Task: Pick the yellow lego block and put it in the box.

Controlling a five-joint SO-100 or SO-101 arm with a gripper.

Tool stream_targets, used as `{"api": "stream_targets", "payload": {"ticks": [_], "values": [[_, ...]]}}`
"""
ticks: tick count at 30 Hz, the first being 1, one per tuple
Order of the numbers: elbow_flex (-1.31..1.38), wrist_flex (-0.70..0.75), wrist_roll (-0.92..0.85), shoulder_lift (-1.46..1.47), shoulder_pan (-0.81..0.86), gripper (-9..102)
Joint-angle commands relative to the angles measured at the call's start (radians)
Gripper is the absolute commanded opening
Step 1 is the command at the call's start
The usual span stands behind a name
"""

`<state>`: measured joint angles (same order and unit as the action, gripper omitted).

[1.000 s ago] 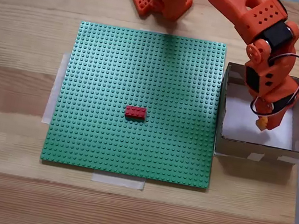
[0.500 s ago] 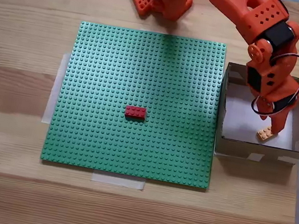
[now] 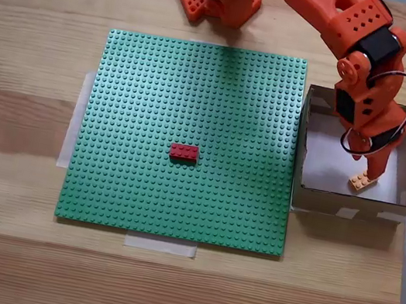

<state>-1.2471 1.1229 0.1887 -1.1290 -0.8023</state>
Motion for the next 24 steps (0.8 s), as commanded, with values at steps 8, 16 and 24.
{"api": "stream_targets", "payload": {"ticks": [8,16,24], "values": [[0.046,0.029,-0.038,-0.069,0.015,15],[-0.109,-0.064,-0.074,-0.225,0.021,14],[-0.305,-0.209,-0.087,-0.411,0.058,14]]}}
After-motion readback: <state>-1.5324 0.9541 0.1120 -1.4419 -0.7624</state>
